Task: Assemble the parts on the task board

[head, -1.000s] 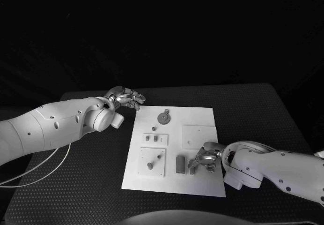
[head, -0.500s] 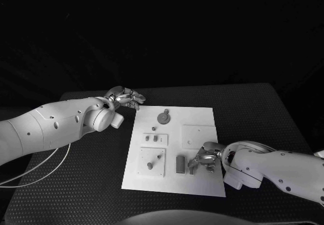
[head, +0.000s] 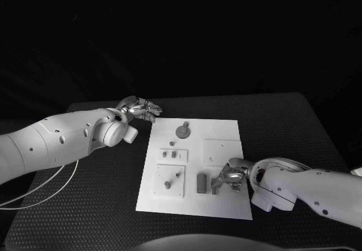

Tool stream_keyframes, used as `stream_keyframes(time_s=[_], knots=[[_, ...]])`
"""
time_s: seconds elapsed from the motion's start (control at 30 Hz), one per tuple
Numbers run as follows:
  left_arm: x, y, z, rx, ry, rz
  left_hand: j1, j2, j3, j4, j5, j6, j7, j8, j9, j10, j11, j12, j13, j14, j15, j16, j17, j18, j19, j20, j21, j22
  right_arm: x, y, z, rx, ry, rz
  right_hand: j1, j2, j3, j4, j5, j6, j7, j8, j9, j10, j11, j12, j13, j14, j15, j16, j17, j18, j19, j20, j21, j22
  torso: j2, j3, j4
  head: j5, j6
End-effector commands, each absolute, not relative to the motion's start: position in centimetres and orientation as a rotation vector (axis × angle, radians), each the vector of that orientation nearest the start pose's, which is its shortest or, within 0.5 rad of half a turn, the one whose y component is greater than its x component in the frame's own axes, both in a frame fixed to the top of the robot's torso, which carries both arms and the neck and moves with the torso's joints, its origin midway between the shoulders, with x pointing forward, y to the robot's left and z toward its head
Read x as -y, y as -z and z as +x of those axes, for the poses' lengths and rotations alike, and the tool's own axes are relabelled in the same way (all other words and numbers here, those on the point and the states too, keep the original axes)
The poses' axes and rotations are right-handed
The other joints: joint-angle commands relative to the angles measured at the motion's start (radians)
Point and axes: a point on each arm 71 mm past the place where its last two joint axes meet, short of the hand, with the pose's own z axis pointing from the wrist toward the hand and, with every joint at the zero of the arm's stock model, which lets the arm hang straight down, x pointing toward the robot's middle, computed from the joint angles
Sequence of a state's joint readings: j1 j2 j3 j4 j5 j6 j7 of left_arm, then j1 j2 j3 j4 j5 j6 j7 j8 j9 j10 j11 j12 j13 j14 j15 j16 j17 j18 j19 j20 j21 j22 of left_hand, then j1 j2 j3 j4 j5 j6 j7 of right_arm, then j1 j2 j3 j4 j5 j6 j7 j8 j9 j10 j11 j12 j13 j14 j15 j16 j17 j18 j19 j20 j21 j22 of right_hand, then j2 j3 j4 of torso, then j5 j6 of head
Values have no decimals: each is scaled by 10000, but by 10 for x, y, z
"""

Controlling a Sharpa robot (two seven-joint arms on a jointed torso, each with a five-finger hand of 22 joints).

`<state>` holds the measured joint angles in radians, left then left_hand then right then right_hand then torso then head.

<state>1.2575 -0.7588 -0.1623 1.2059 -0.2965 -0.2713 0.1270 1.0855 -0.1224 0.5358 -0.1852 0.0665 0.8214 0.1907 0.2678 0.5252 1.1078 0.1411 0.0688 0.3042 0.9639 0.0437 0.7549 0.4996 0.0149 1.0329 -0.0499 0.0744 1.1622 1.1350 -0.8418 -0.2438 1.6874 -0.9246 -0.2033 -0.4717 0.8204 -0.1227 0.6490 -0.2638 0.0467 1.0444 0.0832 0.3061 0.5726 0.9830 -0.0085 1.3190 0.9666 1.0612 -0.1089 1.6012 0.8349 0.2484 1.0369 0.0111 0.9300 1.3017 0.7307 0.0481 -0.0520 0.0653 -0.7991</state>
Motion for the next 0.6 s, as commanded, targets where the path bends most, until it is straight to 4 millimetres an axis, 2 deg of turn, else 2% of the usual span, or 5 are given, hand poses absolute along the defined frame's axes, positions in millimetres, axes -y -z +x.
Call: stream_keyframes(time_s=[0.03,0.17,0.27,0.4,0.6], knots=[[-265,219,536,-16954,10581,-9430,-80,-31,-17,63,37,10,31,65,-11,-35,0,18,0,5,61,-55,10,161,-52,4,-49,16,184,298,392,-23356,-5809,3457,42,-140,-31,-71,35,-22,85,128,143,87,-70,30,8,76,-46,2,8,134,29,-20,51,14,-4,3,-6,6,24],[-265,219,536,-16913,10568,-9425,-82,-34,-19,63,37,11,31,66,-11,-34,0,18,1,5,61,-56,11,160,-53,4,-49,16,186,286,399,-22907,-6176,2955,12,-491,45,91,39,-34,80,131,162,112,-80,15,-3,95,-64,-17,0,134,64,-27,37,2,-11,11,-17,19,64],[-263,219,537,-16866,10621,-9371,-87,-37,-22,66,36,15,30,70,-10,-31,-1,20,2,4,62,-59,14,159,-54,5,-49,16,186,278,404,-22660,-6971,2904,12,-491,45,91,39,-34,80,131,162,112,-80,15,-3,95,-64,-17,0,134,64,-27,37,2,-22,11,-24,12,124],[-261,217,541,-16403,10983,-9310,-93,-7,-19,78,38,22,27,76,-10,-15,-7,29,6,7,62,-62,19,160,-52,5,-48,16,192,257,436,-21296,-8336,3122,-139,-758,106,372,60,-565,221,-158,52,117,43,26,5,95,8,-30,-5,131,81,-25,17,-16,-52,19,-40,28,269],[-267,215,544,-15911,11100,-9769,-73,204,-20,61,39,240,-70,207,27,210,-104,124,67,52,40,-80,63,162,-39,-7,-50,19,213,241,483,-19937,-9744,4661,251,-124,202,309,32,-845,395,-245,79,39,212,44,34,45,183,-86,-21,134,-33,-8,-18,20,-208,11,-71,42,554]])
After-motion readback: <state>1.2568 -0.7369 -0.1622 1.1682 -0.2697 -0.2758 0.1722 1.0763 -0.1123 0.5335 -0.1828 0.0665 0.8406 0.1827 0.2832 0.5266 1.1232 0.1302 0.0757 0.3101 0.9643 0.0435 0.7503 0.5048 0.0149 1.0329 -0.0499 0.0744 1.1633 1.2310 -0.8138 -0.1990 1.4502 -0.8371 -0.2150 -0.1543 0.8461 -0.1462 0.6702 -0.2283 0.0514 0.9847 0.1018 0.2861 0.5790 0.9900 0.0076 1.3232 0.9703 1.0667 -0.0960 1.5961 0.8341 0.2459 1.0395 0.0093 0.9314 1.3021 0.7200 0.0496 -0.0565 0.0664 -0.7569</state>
